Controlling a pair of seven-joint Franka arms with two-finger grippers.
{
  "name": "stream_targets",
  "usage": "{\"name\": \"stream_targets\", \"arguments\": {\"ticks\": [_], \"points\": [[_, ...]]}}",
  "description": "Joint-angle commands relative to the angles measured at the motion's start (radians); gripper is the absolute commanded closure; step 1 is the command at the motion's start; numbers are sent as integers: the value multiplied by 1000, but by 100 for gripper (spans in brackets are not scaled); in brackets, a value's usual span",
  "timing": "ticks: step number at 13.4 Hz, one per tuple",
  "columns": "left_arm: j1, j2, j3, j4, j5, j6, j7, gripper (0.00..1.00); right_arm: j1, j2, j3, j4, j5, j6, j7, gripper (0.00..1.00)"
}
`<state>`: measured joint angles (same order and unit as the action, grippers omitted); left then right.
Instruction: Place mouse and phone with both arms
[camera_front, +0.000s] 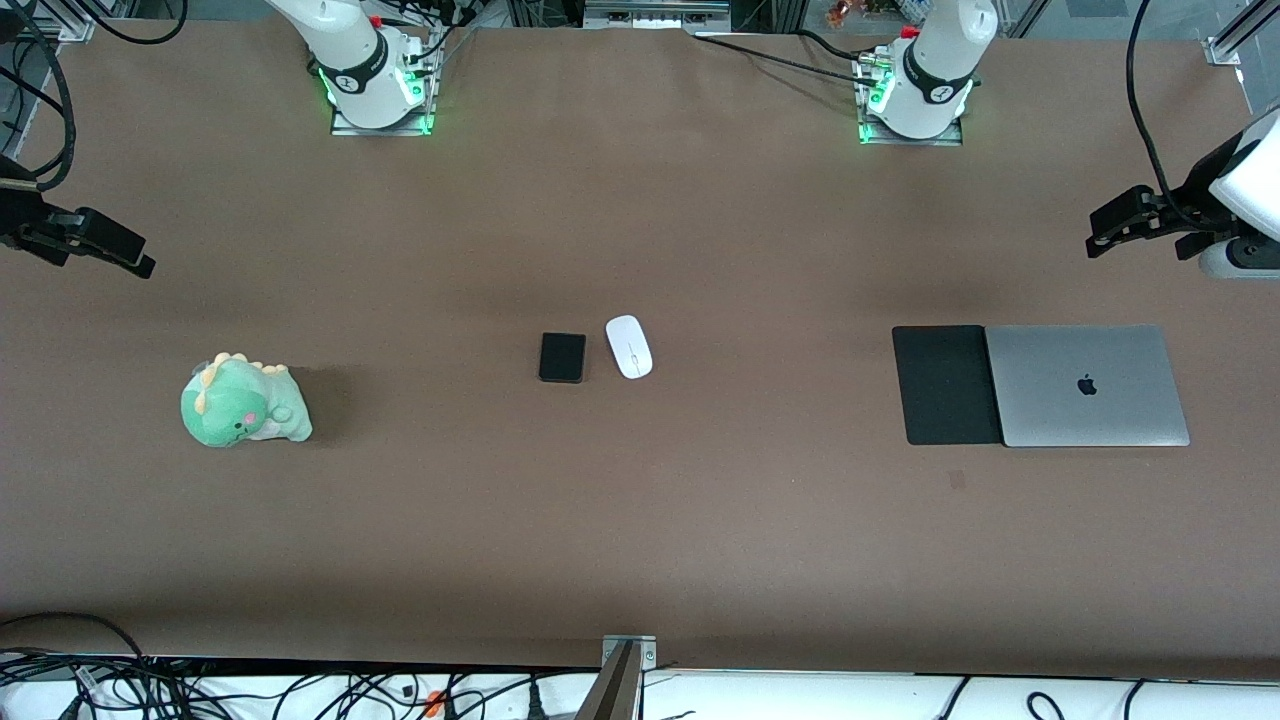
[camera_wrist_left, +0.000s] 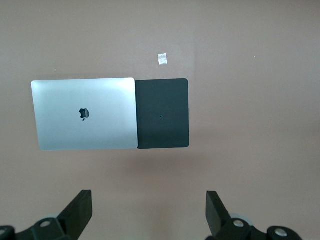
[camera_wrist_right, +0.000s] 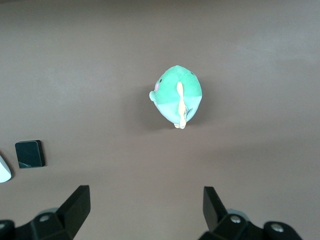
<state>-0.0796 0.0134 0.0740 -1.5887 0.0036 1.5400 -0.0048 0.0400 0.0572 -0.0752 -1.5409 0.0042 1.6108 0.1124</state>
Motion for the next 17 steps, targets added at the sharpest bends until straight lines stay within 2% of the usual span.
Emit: {"name": "stream_targets", "arguments": {"ticks": [1, 17], "points": [[0, 2, -3, -1, -4, -4, 31, 0, -15, 4, 12, 19, 2, -22, -8, 0], [6, 2, 3, -1, -17, -29, 17, 0, -15, 4, 14, 16, 3, -22, -10, 0]]}}
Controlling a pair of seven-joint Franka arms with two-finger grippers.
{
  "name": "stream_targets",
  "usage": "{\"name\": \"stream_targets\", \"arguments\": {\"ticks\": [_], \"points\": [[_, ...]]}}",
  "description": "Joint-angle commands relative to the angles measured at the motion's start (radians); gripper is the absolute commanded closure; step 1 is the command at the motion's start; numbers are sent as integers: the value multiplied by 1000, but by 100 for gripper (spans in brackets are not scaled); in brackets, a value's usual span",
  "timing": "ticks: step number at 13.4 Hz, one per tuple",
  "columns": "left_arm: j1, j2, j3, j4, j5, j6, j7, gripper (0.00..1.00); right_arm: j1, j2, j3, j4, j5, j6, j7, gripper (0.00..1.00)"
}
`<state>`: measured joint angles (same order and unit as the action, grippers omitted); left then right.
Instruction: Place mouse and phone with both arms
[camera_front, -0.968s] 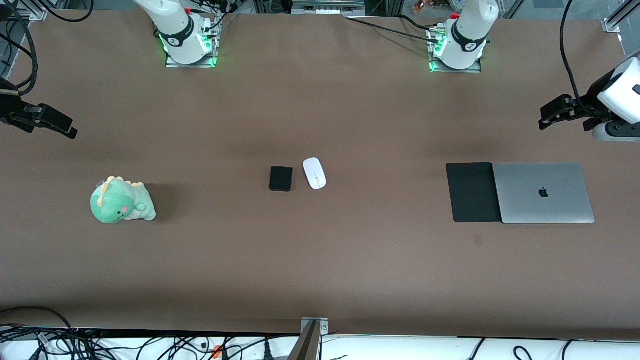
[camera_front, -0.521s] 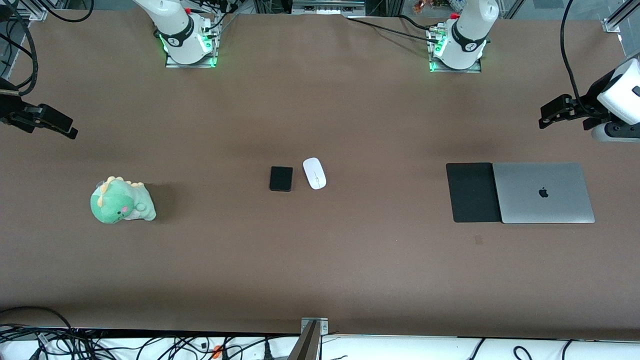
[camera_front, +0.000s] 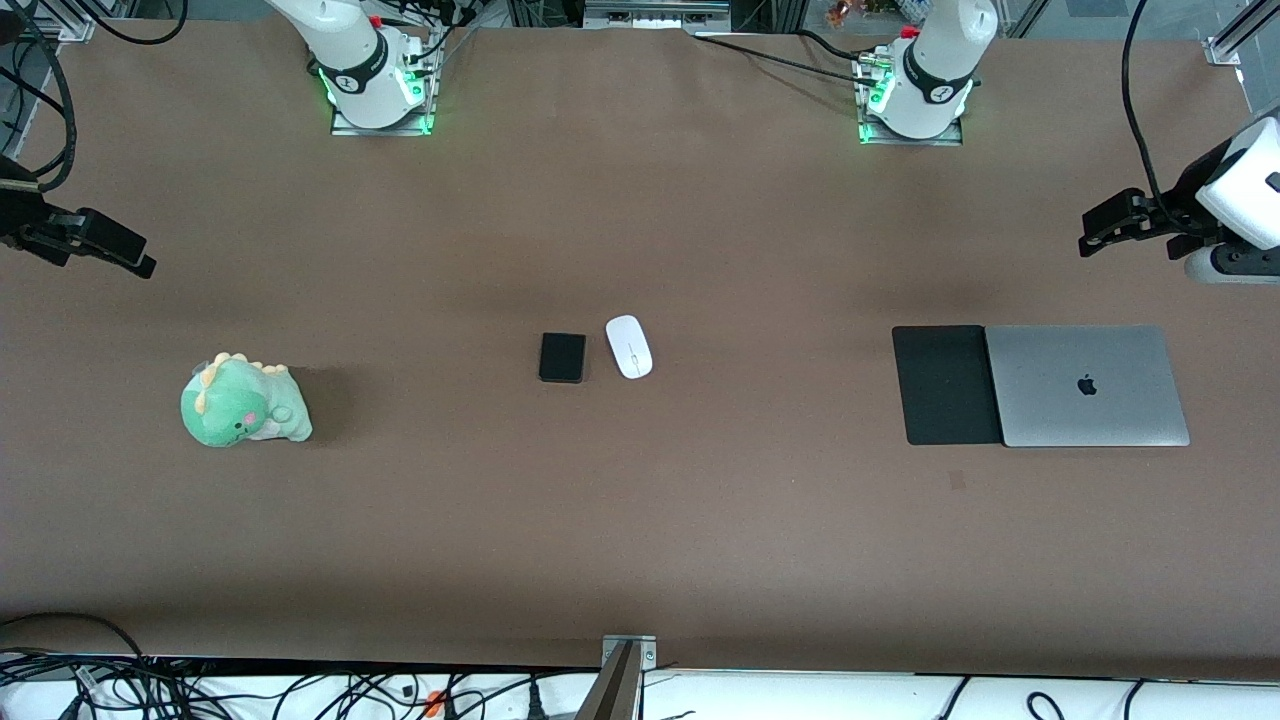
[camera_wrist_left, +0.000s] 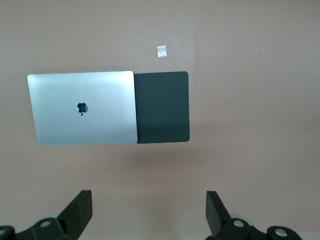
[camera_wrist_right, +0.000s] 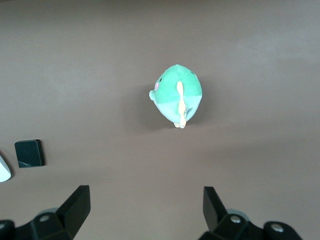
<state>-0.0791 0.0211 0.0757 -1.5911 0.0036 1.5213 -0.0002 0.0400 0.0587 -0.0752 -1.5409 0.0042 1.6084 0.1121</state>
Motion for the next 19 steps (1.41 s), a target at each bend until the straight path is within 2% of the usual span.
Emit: {"name": "stream_targets", "arguments": {"ticks": [1, 16, 19], "points": [[6, -6, 1, 2, -17, -10, 12, 0, -15, 3, 14, 16, 3, -19, -8, 0], [7, 2, 3, -1, -20, -10, 14, 0, -15, 3, 14, 16, 3, -19, -9, 0], [6, 19, 3, -10, -74, -13, 9, 0, -15, 3, 14, 16, 3, -19, -9, 0]]}}
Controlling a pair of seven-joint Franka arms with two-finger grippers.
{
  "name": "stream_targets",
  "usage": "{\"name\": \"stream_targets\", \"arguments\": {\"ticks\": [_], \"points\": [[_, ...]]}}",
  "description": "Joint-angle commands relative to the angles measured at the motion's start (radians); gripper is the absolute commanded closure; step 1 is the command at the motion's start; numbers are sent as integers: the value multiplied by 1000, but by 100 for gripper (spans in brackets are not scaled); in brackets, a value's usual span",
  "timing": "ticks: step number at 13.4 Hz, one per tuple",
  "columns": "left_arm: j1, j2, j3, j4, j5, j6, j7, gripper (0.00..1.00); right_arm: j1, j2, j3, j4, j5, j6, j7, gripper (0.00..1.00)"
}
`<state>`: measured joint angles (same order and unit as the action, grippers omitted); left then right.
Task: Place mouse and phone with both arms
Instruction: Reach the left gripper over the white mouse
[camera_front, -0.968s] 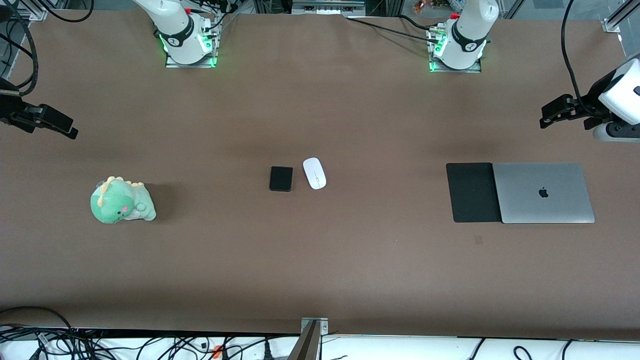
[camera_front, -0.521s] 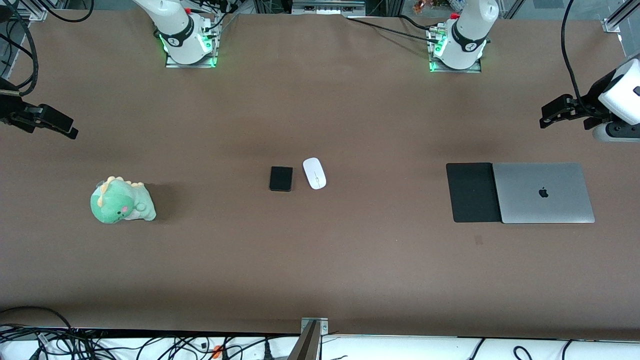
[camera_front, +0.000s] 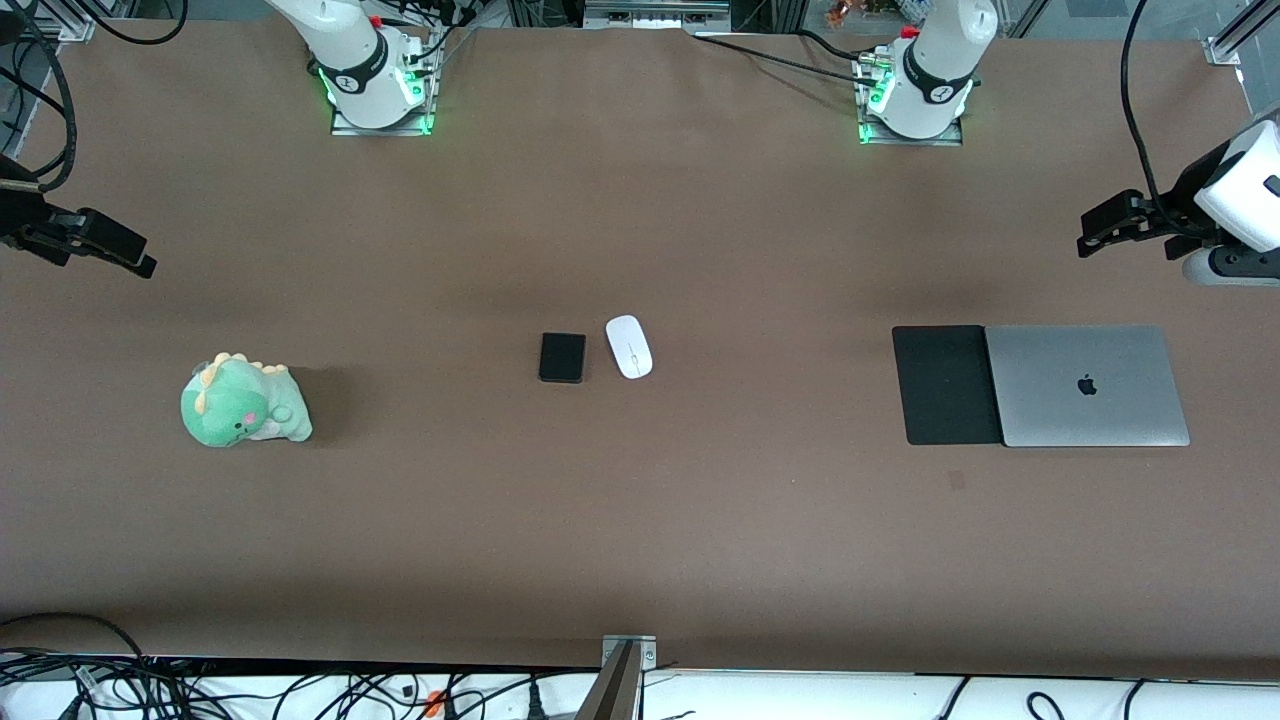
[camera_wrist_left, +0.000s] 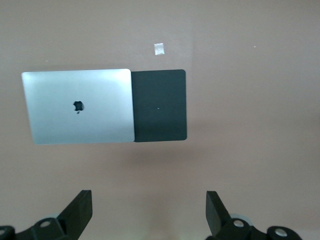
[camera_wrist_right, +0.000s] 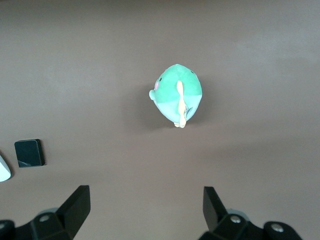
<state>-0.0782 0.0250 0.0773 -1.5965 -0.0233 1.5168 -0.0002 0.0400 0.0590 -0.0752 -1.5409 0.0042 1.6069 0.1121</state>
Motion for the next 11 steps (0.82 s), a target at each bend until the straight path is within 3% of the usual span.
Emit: {"name": "stream_targets", "arguments": {"ticks": [1, 5, 8, 11], "points": [[3, 25, -2, -7, -70, -9, -10, 0, -15, 4, 14, 16, 3, -18, -9, 0], [-35, 59, -40, -10, -135, -18, -188, 0, -15, 4, 14, 16, 3, -18, -9, 0], [-37, 105, -169, 4, -159, 2, -375, 0, -15, 4, 14, 18, 3, -16, -17, 0], [-38, 183, -330, 6, -152, 129, -604, 0, -15, 4, 14, 18, 3, -16, -45, 0]]}}
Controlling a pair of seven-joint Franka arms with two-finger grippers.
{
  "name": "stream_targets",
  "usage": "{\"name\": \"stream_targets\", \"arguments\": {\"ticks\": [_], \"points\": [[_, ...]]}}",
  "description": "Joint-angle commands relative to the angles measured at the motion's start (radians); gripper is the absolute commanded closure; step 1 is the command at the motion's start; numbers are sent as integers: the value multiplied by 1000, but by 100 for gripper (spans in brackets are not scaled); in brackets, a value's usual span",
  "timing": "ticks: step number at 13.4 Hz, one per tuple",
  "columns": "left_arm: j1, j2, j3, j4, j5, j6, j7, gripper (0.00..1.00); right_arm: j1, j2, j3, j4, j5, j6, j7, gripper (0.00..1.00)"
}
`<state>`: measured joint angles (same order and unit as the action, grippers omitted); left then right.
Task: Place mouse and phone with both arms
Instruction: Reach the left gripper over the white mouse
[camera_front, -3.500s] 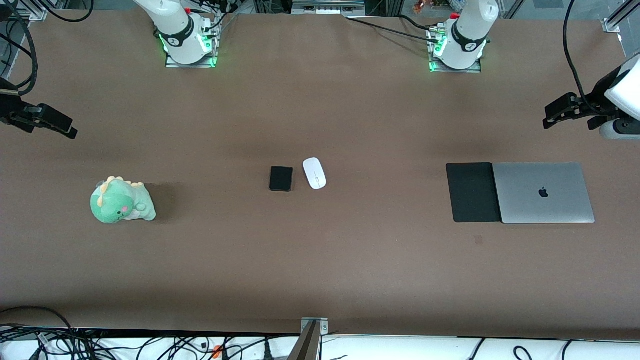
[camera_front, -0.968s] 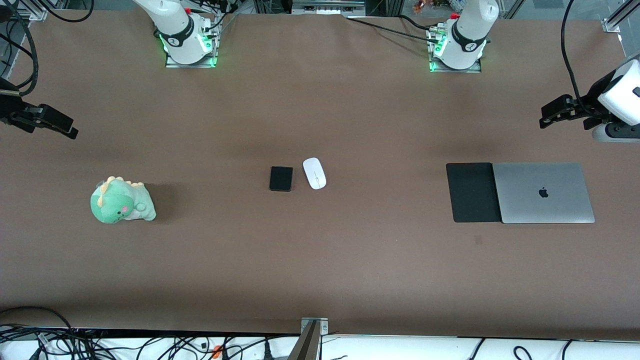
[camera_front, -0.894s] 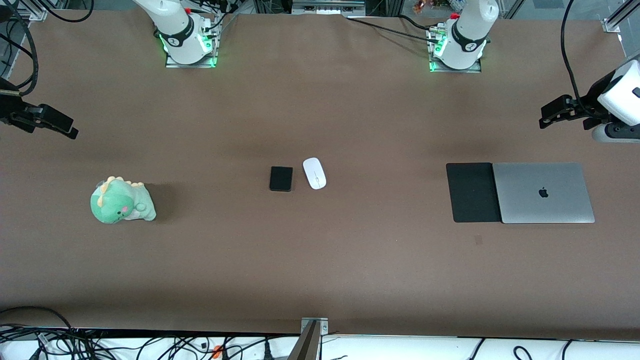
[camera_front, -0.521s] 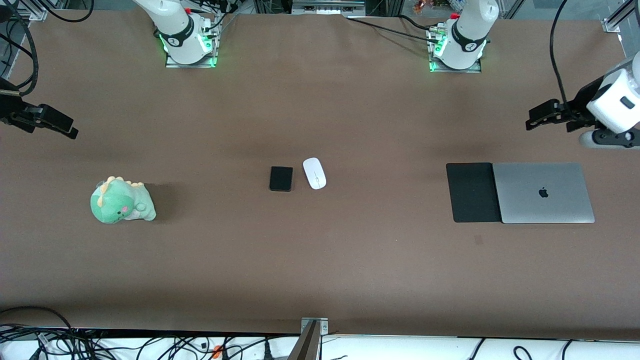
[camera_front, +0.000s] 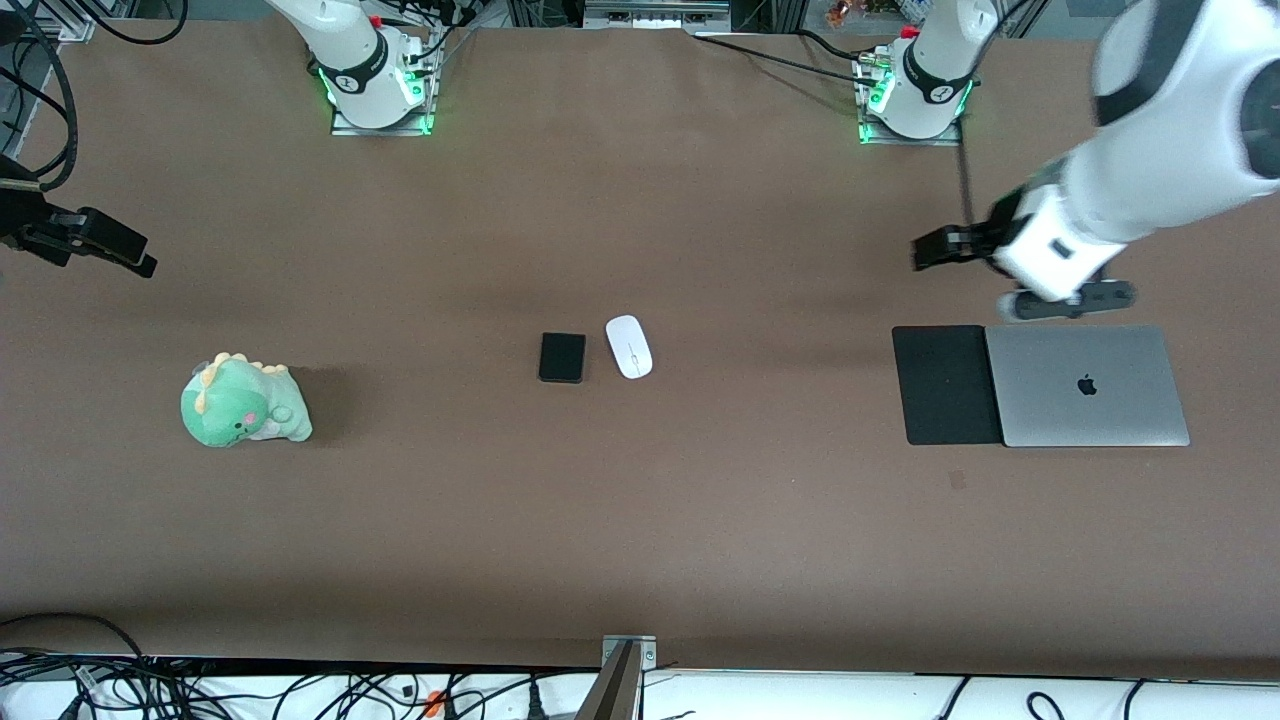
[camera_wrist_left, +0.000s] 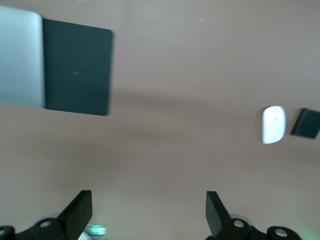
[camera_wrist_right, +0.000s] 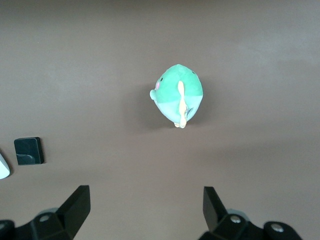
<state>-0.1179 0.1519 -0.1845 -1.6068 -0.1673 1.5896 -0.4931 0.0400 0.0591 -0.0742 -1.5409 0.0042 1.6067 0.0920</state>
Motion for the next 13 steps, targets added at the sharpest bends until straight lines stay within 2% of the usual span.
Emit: {"name": "stream_targets", "arguments": {"ticks": [1, 2, 6, 10, 13], "points": [[-2, 84, -113, 18, 2, 105, -180, 0, -15, 4, 13, 18, 3, -16, -24, 0], [-21, 109, -133, 18, 3, 140, -240, 0, -15, 4, 13, 18, 3, -16, -24, 0], [-184, 224, -133, 24, 60, 285, -451, 0, -15, 5, 13, 18, 3, -16, -29, 0], [-348, 472, -121, 226, 179, 329, -718, 0, -15, 5, 25, 18, 2, -16, -41, 0], [-434, 613, -112, 332, 272, 352, -818, 0, -15, 4, 25, 18, 2, -17, -66, 0]]}}
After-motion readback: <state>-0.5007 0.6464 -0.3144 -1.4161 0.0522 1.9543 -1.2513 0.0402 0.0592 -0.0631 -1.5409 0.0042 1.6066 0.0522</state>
